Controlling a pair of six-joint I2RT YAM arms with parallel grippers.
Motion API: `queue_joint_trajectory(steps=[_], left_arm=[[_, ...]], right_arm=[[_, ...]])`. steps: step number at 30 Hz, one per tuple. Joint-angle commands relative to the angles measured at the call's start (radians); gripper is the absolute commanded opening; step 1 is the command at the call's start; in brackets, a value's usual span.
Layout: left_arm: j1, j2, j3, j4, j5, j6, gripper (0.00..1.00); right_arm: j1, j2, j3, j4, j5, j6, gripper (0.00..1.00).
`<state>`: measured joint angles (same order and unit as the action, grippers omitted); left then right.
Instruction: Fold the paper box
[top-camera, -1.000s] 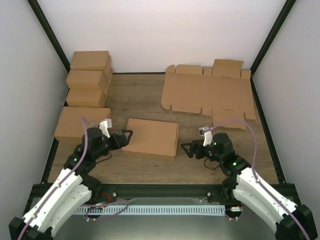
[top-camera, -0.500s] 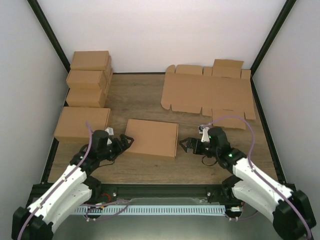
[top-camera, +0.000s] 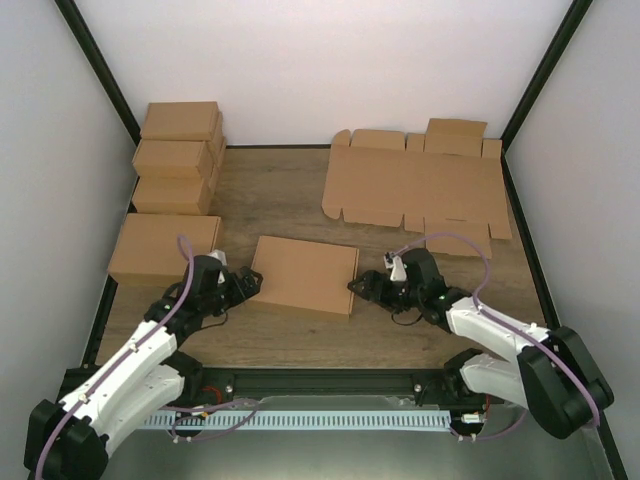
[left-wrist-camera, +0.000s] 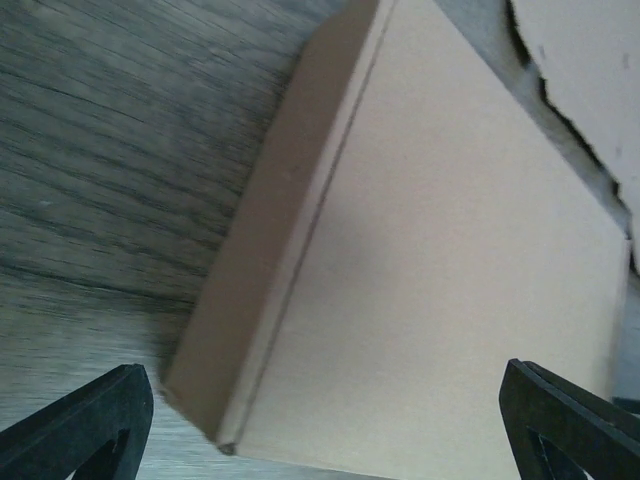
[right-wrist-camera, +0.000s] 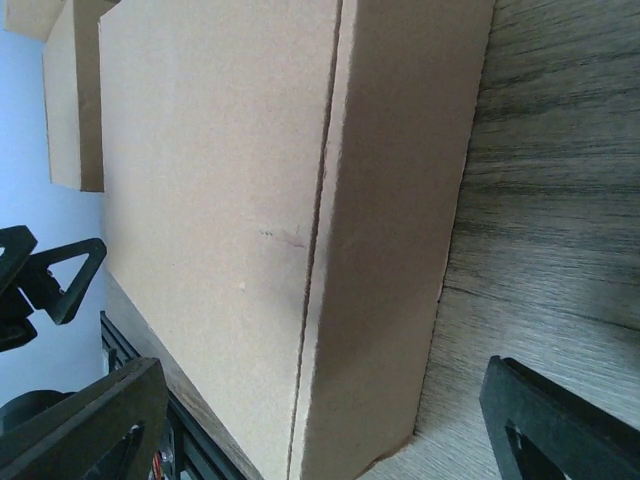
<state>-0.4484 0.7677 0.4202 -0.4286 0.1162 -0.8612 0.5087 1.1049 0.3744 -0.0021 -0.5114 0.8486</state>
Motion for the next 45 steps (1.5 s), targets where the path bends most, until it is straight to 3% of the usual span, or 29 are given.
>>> queue_joint_trajectory(steps=[1,9,15,20,27,30,35,40,45], left_arm=[[0.023,0.031,0.03,-0.037,-0.075,0.071,0.96],[0.049,0.102,-0.024,0.106,-0.003,0.077,0.86],[0.049,0.142,-0.004,0.138,0.026,0.158,0.69],[0.049,0.173,0.009,0.14,0.03,0.159,0.67],[0.048,0.093,0.05,0.056,0.073,0.11,0.82],[0.047,0.023,0.048,0.05,0.167,0.013,0.9],[0.02,-0.142,-0.033,0.122,0.271,-0.235,0.94],[-0.127,-0.24,-0.136,0.235,0.17,-0.429,0.97],[-0.353,-0.118,-0.139,0.352,-0.002,-0.508,0.99]], right_arm=[[0.005,0.028,-0.017,0.091,-0.028,0.042,0.87],[0.005,0.089,-0.068,0.211,-0.062,0.084,0.81],[0.005,0.16,-0.086,0.305,-0.103,0.098,0.7],[0.005,0.206,-0.103,0.381,-0.137,0.12,0.56],[-0.016,0.208,-0.151,0.459,-0.165,0.142,0.4],[-0.052,0.211,-0.188,0.538,-0.205,0.167,0.36],[-0.079,0.225,-0.21,0.58,-0.232,0.181,0.3],[-0.087,0.252,-0.227,0.639,-0.257,0.215,0.26],[-0.088,0.253,-0.24,0.665,-0.252,0.245,0.23]])
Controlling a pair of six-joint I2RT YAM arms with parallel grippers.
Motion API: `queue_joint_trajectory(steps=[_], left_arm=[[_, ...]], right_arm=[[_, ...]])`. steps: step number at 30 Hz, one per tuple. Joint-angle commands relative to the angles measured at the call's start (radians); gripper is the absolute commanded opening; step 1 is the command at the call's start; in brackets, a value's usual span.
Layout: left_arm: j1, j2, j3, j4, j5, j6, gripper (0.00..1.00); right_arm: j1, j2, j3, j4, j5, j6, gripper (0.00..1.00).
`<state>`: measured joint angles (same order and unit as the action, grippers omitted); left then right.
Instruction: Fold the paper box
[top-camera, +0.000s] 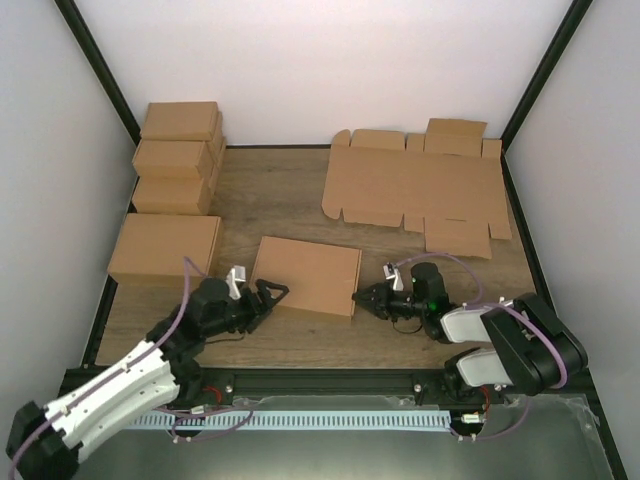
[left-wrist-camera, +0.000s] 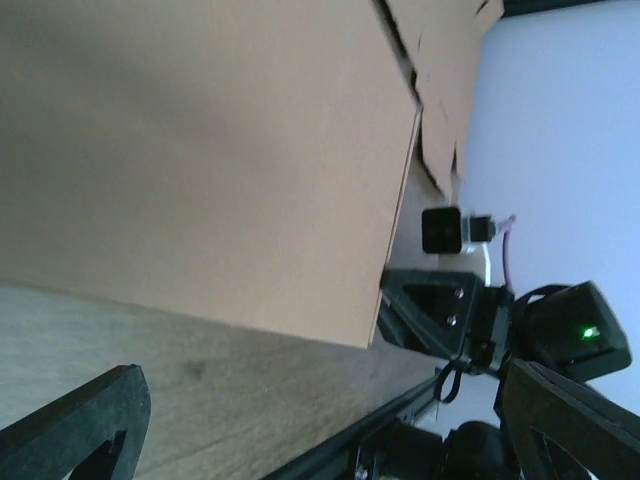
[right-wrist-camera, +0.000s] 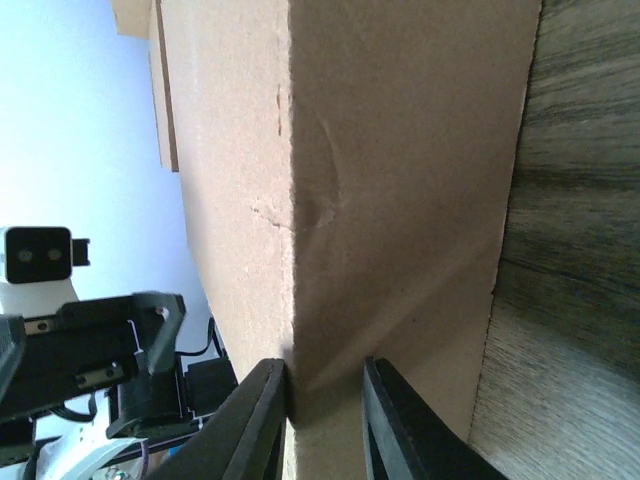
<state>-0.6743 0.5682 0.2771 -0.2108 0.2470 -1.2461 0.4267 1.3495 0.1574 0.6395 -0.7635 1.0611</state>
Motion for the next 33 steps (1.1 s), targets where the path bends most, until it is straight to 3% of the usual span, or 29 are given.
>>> queue_joint_trajectory(steps=[1,9,25,33], left_arm=[[-0.16,0.121,0.014,0.142,-0.161,-0.132,1.0],[-0.335,0.268,-0.002,0.292,-0.322,-0.243,1.0],[-0.386,0.498,-0.044,0.559,-0.388,-0.222,1.0],[-0.389,0.506,-0.134,0.721,-0.467,-0.243,1.0]], right_arm=[[-0.006,0.005,-0.028,0.031,0.004,0.042,0.22],[-0.006,-0.036,-0.069,0.055,0.036,0.085,0.15],[-0.019,-0.079,-0.063,-0.018,0.045,0.036,0.13],[-0.021,-0.061,-0.05,-0.026,0.037,0.02,0.13]])
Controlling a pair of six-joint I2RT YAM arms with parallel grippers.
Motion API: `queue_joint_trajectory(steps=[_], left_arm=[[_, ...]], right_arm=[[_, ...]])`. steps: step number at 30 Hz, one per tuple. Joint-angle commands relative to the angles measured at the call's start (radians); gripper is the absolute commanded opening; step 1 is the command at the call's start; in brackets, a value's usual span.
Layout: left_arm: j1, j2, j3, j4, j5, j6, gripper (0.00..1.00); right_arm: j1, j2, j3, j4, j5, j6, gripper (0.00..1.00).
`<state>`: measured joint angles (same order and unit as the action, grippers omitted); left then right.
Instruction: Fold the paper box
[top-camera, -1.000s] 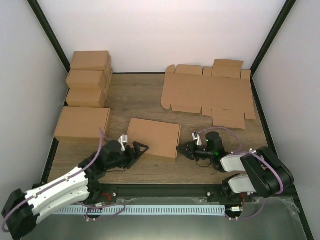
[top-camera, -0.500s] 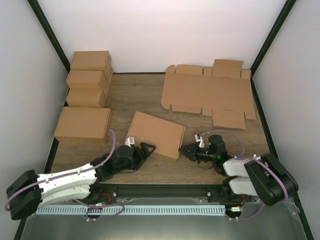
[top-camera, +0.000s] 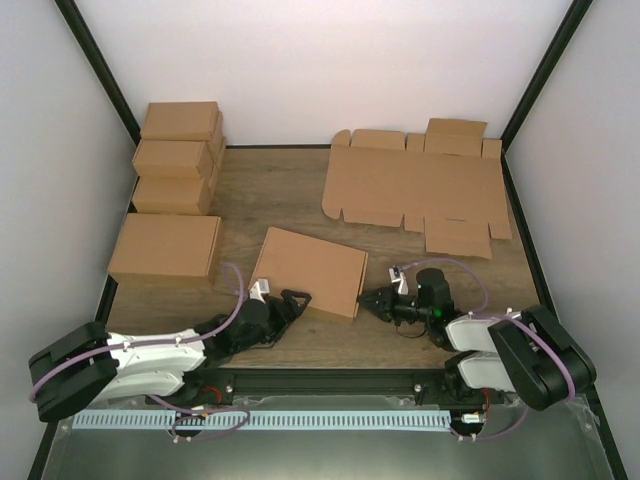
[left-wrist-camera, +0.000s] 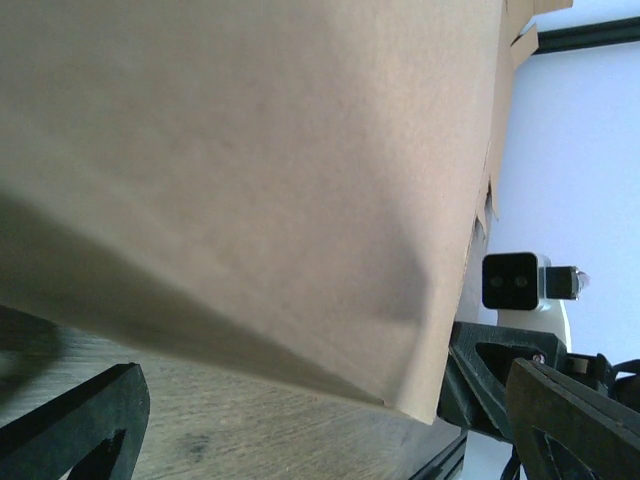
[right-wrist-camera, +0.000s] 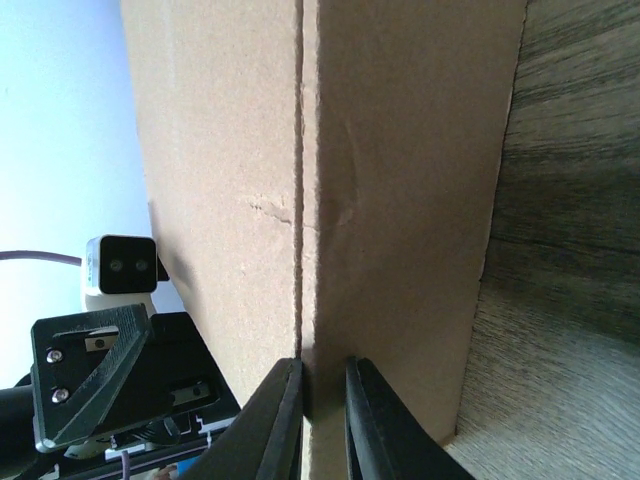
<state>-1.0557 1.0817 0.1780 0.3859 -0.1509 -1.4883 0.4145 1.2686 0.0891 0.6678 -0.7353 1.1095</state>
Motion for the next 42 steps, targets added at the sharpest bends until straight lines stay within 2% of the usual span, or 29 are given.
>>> queue_joint_trajectory(steps=[1,13,23,26,32,35,37,39,40,42], left_arm=[[-0.007,-0.008,-0.035,0.125,-0.077,-0.002,1.0],[-0.019,0.12,-0.035,0.219,-0.068,-0.048,1.0],[-0.07,0.224,-0.035,0.296,-0.134,-0.108,1.0],[-0.071,0.238,-0.035,0.323,-0.162,-0.102,0.95],[-0.069,0.212,-0.072,0.33,-0.236,-0.102,0.77],[-0.068,0.199,-0.056,0.335,-0.239,-0.064,0.75],[-0.068,0.207,-0.045,0.313,-0.234,-0.06,0.82],[-0.067,0.221,-0.045,0.305,-0.223,-0.068,0.96],[-0.067,0.23,-0.045,0.305,-0.22,-0.082,0.99],[-0.068,0.24,-0.045,0.312,-0.214,-0.09,1.0]], right_arm=[[-0.009,0.022,0.02,-0.054,0.008,-0.029,0.13],[-0.016,0.039,0.023,-0.059,0.005,-0.038,0.13],[-0.03,0.006,0.021,-0.099,0.011,-0.055,0.13],[-0.032,0.0,0.023,-0.105,0.006,-0.058,0.13],[-0.033,-0.007,0.025,-0.105,0.002,-0.055,0.13],[-0.032,-0.009,0.024,-0.104,-0.002,-0.056,0.13],[-0.034,-0.01,0.024,-0.107,-0.001,-0.058,0.13],[-0.039,-0.012,0.024,-0.119,0.001,-0.065,0.13],[-0.043,-0.011,0.022,-0.121,0.001,-0.068,0.13],[-0.05,-0.013,0.017,-0.129,0.0,-0.075,0.13]])
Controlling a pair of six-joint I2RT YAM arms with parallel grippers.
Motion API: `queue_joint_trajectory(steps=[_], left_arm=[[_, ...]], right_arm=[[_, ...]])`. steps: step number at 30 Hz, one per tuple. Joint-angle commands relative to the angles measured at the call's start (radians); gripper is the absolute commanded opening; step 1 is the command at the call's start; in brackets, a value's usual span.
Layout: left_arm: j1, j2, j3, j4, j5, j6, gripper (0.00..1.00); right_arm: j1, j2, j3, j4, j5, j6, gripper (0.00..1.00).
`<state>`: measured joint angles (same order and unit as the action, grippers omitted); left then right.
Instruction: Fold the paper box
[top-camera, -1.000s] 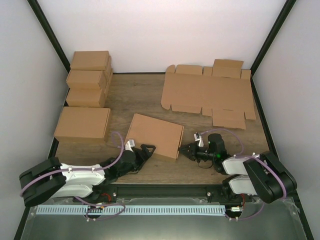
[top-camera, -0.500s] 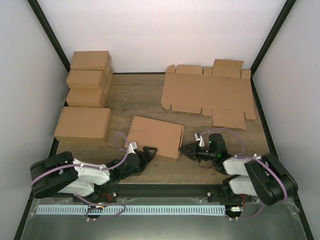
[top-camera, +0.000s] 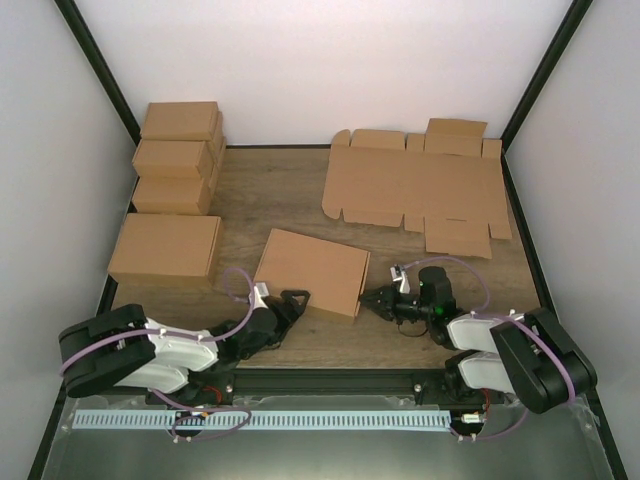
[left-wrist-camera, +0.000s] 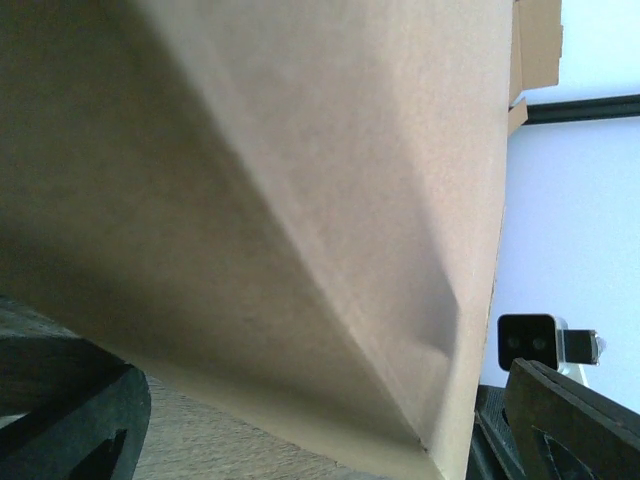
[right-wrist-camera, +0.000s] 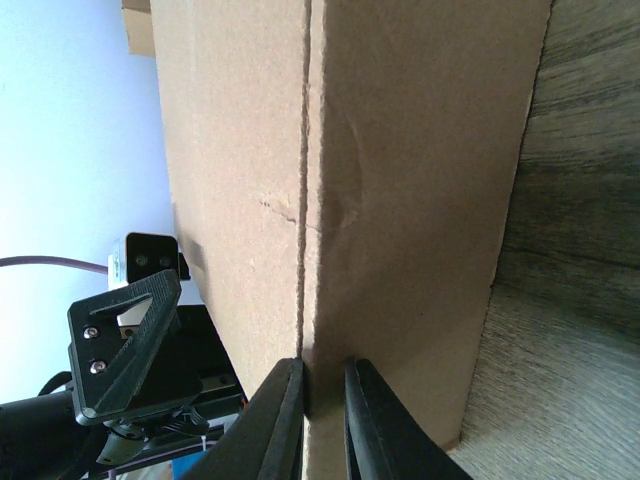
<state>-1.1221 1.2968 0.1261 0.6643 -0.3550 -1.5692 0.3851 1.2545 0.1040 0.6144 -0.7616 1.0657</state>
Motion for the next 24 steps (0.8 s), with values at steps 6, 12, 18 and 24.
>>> queue_joint_trajectory(steps=[6,12,18,24], left_arm=[[-0.001,0.047,0.006,0.058,-0.008,-0.005,1.0],[-0.002,0.095,0.034,0.112,0.005,-0.006,1.0],[-0.003,0.124,0.058,0.115,0.022,0.001,1.0],[-0.005,0.124,0.076,0.104,0.014,0.007,1.0]], right_arm=[[-0.026,-0.002,-0.002,-0.083,0.024,-0.04,0.13],[-0.049,-0.024,-0.024,-0.098,0.023,-0.048,0.13],[-0.074,-0.046,-0.039,-0.116,0.014,-0.065,0.13],[-0.106,-0.035,-0.078,-0.076,-0.008,-0.057,0.13]])
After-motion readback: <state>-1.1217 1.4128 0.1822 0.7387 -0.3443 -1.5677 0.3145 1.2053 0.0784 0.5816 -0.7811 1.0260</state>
